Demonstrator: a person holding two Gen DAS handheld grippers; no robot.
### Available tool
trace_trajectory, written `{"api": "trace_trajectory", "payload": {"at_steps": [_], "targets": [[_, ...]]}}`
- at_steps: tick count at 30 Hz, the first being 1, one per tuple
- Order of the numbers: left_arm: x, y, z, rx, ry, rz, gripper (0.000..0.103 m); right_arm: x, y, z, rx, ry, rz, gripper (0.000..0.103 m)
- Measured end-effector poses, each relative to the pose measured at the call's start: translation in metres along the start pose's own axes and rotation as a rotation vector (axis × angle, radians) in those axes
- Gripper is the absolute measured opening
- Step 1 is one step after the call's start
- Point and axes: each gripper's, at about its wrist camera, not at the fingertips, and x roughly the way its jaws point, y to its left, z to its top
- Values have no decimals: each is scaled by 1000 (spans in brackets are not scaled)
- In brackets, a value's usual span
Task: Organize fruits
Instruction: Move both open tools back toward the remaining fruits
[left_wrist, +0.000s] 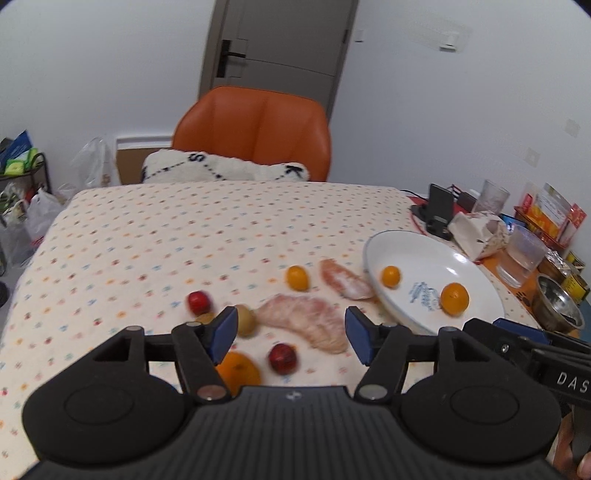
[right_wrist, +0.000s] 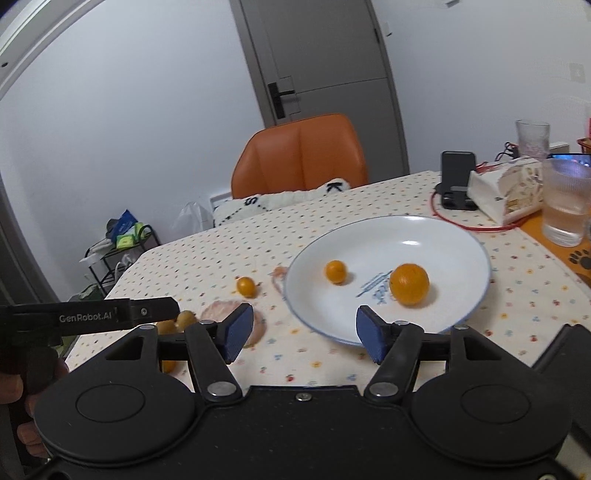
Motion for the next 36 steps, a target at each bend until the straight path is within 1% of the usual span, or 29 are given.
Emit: {"api": "trace_trajectory", "payload": {"at_steps": [13,22,26,29,33,36], "targets": [[-13,49,-16,-76,10,63,63,20,27,-5,-46,46,55,62],[-23,74,-25,-116,3,105,63,42,45,-5,-101,83,119,62],[-23,80,-26,-125,3,113,63,54,51,-7,-126,106,119,61],[-22,84,-27,-135,-4,117,63,64,54,-8,-146,118,102,61],[-17,87,-27,-143,7,108,63,74,55,-10,-159,137,95,60],[-12,86,-26,-134,11,104,60,82,56,-10,-174,152,100,59]]}}
